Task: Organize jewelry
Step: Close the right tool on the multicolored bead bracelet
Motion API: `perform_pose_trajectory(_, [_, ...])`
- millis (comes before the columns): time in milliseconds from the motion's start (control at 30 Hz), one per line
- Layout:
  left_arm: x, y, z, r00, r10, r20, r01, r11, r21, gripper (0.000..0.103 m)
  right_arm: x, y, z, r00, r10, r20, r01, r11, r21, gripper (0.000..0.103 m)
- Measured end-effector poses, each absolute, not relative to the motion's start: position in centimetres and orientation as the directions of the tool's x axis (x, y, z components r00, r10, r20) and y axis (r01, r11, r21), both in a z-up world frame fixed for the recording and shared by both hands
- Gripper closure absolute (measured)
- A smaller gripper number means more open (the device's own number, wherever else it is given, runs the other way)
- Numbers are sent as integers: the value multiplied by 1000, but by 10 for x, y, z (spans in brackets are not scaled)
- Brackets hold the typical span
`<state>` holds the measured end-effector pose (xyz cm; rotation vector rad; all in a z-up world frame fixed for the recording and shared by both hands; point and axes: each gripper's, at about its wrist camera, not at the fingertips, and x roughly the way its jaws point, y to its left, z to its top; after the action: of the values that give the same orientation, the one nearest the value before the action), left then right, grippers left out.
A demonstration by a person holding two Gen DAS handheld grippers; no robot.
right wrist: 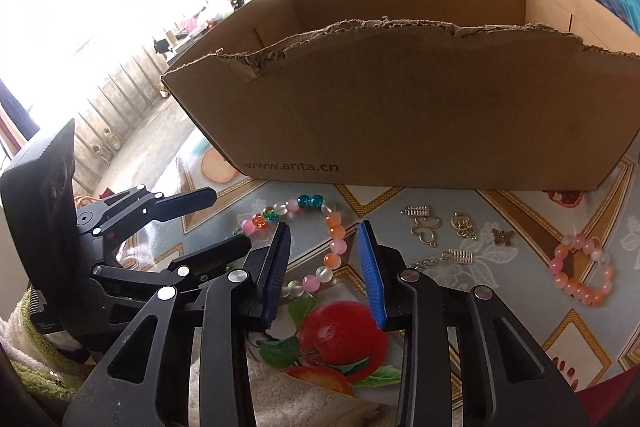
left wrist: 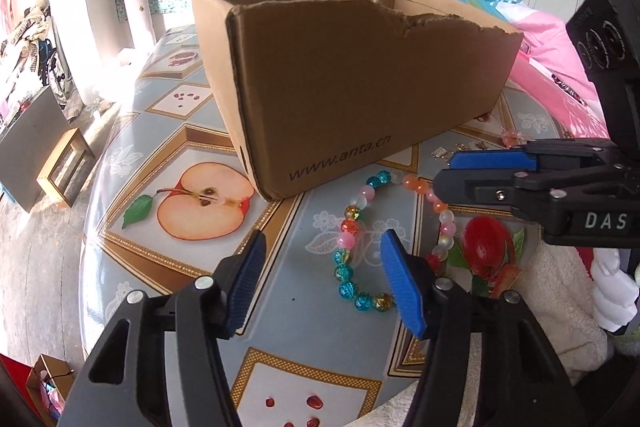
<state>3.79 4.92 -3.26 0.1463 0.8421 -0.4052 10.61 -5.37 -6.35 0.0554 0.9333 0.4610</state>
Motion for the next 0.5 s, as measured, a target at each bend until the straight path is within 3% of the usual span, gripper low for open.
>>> perform_pose_trajectory(267, [46,31,-38,565,-293,-771,500,865,38,83,119,-33,-72,469,311,-827,-369,919,137,87])
perform_pose_trajectory(367, [48,29,-38,563,-302,-769,513,858,38,91,122,-30,-78,464,276,-842,-359,927,106,95])
perform_pose_trajectory(500, [47,35,-36,567,-304,-766,508,860,35,93,119,-27,-76,475,274,-837,-358,928,100,96])
